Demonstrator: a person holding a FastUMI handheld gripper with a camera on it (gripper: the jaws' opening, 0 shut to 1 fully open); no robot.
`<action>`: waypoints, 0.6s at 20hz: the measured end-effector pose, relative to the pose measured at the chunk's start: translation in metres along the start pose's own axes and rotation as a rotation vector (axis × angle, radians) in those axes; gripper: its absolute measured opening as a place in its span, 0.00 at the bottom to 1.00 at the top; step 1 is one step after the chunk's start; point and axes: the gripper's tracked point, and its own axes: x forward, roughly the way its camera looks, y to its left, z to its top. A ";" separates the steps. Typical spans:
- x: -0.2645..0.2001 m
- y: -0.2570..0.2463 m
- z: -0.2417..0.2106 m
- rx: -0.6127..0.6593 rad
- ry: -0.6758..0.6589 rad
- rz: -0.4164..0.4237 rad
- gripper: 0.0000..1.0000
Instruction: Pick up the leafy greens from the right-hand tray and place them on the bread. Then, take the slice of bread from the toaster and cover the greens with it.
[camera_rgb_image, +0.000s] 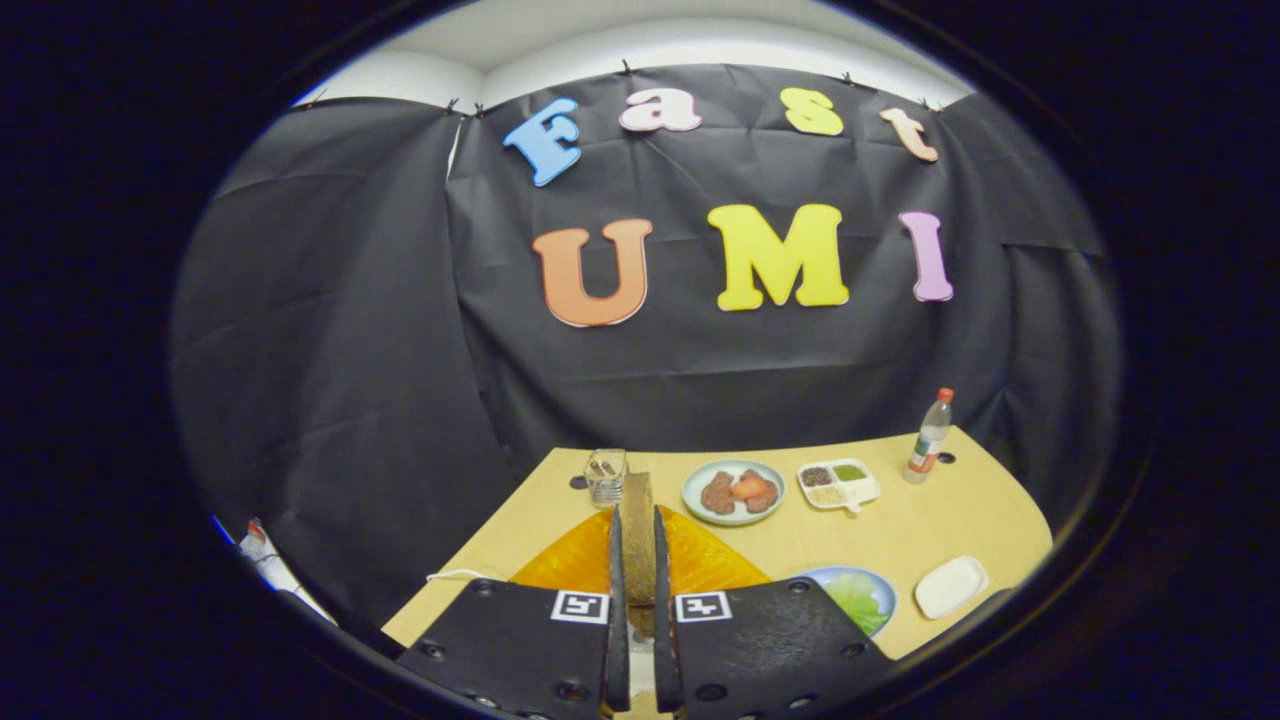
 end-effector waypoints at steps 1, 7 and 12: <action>-0.002 -0.010 0.000 0.009 -0.003 -0.011 0.10; 0.005 -0.085 -0.028 0.025 0.040 -0.113 0.10; 0.031 -0.131 -0.087 0.053 0.139 -0.139 0.10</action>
